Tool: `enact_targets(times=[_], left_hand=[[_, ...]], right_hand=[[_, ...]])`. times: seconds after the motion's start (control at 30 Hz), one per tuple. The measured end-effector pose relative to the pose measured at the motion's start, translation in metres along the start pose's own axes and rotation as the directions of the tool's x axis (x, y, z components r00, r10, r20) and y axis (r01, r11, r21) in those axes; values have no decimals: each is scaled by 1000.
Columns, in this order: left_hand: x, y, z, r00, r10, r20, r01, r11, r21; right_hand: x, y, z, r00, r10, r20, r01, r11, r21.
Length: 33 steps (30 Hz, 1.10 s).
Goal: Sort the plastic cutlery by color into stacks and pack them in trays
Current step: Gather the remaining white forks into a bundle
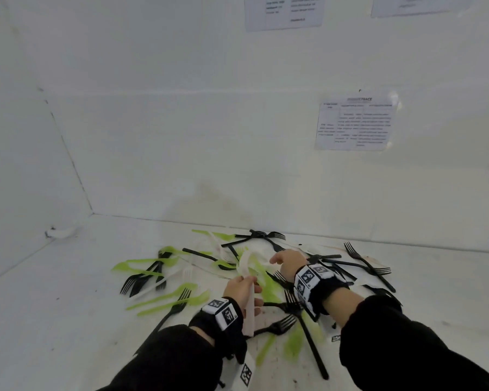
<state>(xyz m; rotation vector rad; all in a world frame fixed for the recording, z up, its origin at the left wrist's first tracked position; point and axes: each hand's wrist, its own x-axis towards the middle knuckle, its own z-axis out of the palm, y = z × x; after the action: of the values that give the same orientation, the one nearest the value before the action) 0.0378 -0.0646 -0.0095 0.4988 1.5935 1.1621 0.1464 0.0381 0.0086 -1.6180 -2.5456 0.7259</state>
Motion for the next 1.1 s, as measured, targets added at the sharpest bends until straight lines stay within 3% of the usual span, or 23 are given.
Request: enact_targets(times=[0.13, 0.27, 0.4, 0.5, 0.57, 0.67, 0.8, 0.83, 0.9, 0.97, 1.1], left_hand=[[14, 5, -9, 999, 2, -38, -3, 1000, -6], [26, 6, -15, 999, 6, -45, -6, 1000, 6], [37, 7, -17, 999, 22, -47, -22, 1000, 4], [42, 10, -17, 998, 34, -45, -35, 999, -16], [43, 11, -16, 998, 40, -45, -42, 999, -34], [42, 10, -17, 998, 42, -49, -45, 997, -59], [40, 12, -22, 997, 37, -70, -45, 993, -110], [39, 14, -24, 997, 33, -63, -40, 992, -121], [33, 18, -24, 1000, 26, -11, -27, 994, -110], [26, 21, -21, 997, 21, 75, -14, 996, -94], [18, 22, -19, 981, 23, 191, -9, 997, -76]], right_hand=[[26, -5, 10, 992, -8, 127, 33, 980, -196], [45, 3, 18, 990, 18, 140, 4, 987, -160], [55, 4, 14, 989, 47, 138, -10, 967, -255], [57, 6, -3, 999, 19, 25, -16, 994, -112], [55, 12, -17, 993, -53, -104, 58, 997, 49], [44, 19, -38, 939, -138, -315, 233, 928, 289], [34, 19, -62, 855, -202, -478, 369, 884, 287], [32, 18, -64, 855, -247, -456, 389, 887, 248], [28, 11, -60, 883, -375, -282, 422, 898, 125], [24, 0, -44, 879, -459, -126, 468, 882, 56], [22, -26, -15, 872, -463, -156, 487, 852, 194]])
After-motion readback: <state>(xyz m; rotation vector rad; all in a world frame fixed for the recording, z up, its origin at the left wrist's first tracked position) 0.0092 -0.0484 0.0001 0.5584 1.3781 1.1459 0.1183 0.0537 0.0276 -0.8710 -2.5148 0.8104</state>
